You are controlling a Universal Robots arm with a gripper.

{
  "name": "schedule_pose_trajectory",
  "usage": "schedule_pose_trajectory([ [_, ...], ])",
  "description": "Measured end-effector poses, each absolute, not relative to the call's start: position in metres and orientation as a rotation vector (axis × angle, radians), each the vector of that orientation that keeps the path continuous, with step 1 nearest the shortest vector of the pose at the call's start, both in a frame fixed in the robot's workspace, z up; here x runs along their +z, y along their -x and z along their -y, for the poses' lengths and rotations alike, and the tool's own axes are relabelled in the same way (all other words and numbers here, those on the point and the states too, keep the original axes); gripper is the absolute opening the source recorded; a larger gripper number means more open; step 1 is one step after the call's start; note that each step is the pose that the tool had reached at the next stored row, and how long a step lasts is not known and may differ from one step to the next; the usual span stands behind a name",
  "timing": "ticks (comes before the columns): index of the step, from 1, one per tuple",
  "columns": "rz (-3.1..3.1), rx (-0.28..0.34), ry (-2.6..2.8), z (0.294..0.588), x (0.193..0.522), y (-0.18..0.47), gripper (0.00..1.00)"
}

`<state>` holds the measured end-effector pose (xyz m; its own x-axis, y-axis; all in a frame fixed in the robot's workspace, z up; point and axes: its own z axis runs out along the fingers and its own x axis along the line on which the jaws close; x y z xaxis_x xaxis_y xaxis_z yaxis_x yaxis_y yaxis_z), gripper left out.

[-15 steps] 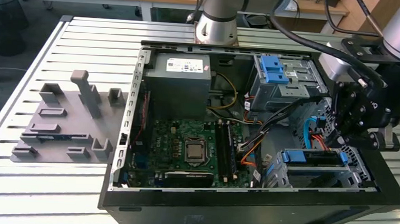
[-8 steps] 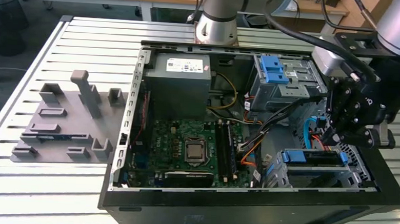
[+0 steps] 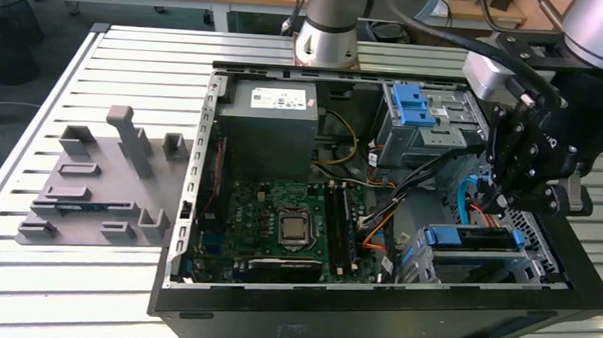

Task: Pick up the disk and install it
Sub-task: 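Insert the second disk wire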

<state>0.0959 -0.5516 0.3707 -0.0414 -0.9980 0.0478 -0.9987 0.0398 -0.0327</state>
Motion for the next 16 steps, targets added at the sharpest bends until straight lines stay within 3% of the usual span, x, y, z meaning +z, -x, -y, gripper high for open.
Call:
schedule_pose_trajectory([
  [16, 2.262, 0.089, -2.161, 0.527, 0.384, -0.094, 0.11],
])
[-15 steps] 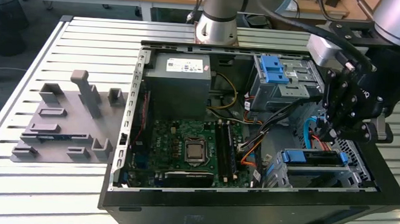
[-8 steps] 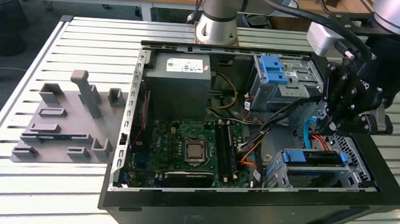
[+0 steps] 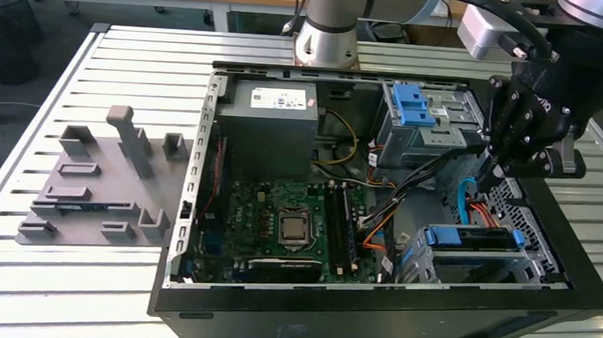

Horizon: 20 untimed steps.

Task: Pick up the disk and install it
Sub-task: 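Insert the second disk wire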

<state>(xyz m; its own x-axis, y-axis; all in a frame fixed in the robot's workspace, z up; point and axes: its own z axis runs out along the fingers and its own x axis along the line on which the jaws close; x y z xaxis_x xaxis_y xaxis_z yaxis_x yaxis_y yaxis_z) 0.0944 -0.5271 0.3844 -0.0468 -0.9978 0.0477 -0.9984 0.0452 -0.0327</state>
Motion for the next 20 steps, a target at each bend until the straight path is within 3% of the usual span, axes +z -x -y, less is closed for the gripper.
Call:
schedule_pose_trajectory([
  [10, 2.261, 0.092, -2.158, 0.5210, 0.3846, -0.0944, 0.11],
  [12, 2.261, 0.093, -2.158, 0.5194, 0.3841, -0.0944, 0.17],
  [14, 2.261, 0.093, -2.158, 0.5178, 0.3829, -0.0945, 0.29],
  [20, 2.254, 0.107, -2.151, 0.5155, 0.3752, -0.0955, 0.35],
])
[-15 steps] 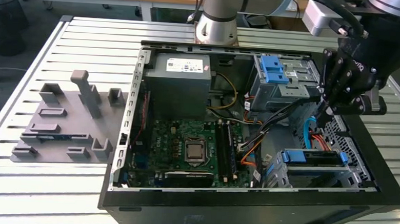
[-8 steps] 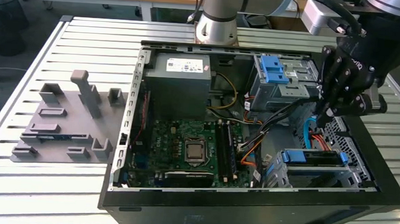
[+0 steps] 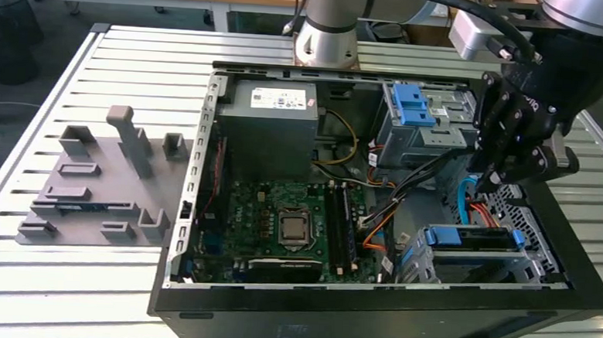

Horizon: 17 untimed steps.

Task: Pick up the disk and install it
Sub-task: 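Insert the second disk wire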

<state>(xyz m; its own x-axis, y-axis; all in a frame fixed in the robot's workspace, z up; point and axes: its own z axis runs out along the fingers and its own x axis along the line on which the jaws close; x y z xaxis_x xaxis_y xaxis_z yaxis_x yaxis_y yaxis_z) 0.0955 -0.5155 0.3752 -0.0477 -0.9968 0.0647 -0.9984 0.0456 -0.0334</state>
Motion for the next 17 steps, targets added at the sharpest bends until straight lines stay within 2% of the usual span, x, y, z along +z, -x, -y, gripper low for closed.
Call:
schedule_pose_trajectory([
  [6, 2.237, 0.141, -2.136, 0.5135, 0.3705, -0.0966, 0.35],
  [17, 2.237, 0.142, -2.135, 0.5134, 0.3705, -0.0966, 0.34],
])
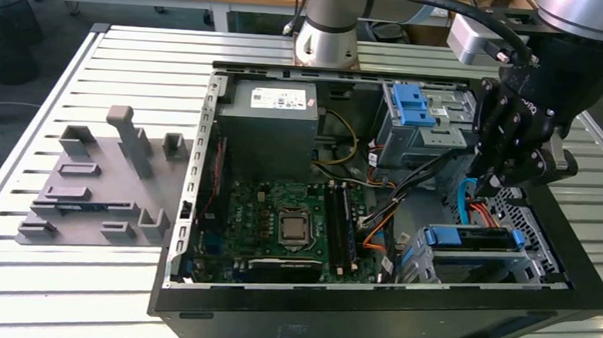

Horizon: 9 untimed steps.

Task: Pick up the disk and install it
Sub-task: 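Insert the second disk wire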

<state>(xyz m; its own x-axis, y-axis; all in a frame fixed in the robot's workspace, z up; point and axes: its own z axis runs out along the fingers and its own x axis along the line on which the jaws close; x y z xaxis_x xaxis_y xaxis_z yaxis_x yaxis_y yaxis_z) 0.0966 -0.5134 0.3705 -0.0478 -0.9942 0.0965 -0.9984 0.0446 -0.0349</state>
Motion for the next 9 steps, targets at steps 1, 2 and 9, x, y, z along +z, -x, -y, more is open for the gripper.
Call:
schedule_pose_trajectory([
  [1, 2.237, 0.142, -2.135, 0.5134, 0.3705, -0.0966, 0.34],
  [2, 2.237, 0.142, -2.136, 0.5134, 0.3705, -0.0966, 0.27],
  [9, 2.237, 0.143, -2.135, 0.5134, 0.3705, -0.0966, 0.11],
])
